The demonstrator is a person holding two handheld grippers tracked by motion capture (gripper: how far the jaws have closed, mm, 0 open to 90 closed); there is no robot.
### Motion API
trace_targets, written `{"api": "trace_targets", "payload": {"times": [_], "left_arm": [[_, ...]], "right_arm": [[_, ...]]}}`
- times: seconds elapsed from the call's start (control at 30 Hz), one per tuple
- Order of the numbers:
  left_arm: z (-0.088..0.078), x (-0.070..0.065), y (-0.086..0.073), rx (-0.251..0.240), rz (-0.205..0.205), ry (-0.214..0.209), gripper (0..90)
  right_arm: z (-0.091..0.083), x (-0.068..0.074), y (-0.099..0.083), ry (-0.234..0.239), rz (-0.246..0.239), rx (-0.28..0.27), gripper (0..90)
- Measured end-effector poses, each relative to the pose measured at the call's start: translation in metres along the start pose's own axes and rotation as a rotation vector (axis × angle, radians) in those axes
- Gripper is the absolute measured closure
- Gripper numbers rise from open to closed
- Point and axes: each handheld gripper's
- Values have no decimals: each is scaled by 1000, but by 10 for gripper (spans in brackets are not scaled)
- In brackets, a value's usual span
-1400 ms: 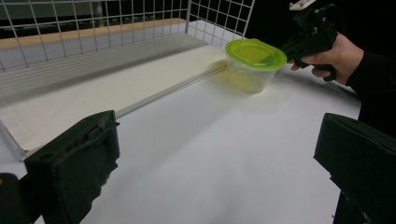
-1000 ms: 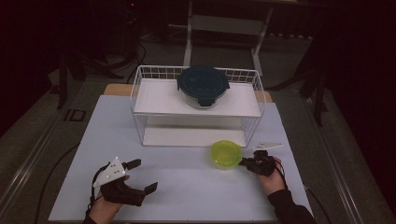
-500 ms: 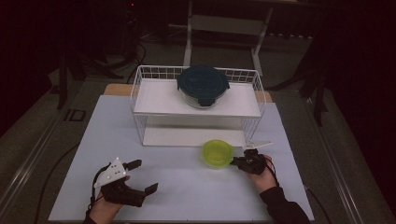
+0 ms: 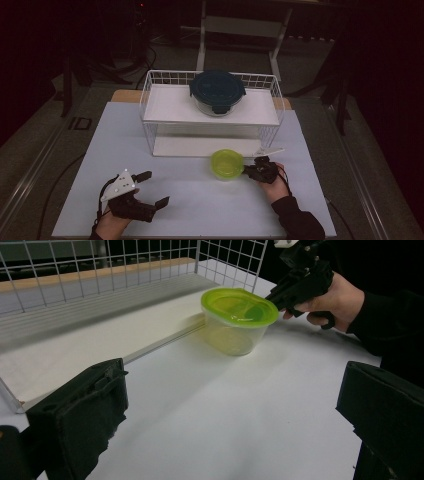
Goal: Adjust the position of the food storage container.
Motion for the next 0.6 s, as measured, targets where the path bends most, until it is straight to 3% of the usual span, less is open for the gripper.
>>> {"api": "trace_targets", "payload": {"times": [0.6], "left_arm": [[0,-1,-1,5,2,-5,0]], "right_arm": [[25,22,19,58,-47,6,900]]}}
Point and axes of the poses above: each handheld gripper's, and its own axes: z roughly forward along the jaws, y roughly out of its top, x roughly to its left, and after that the axes turned 12 degrees about -z, right-handed
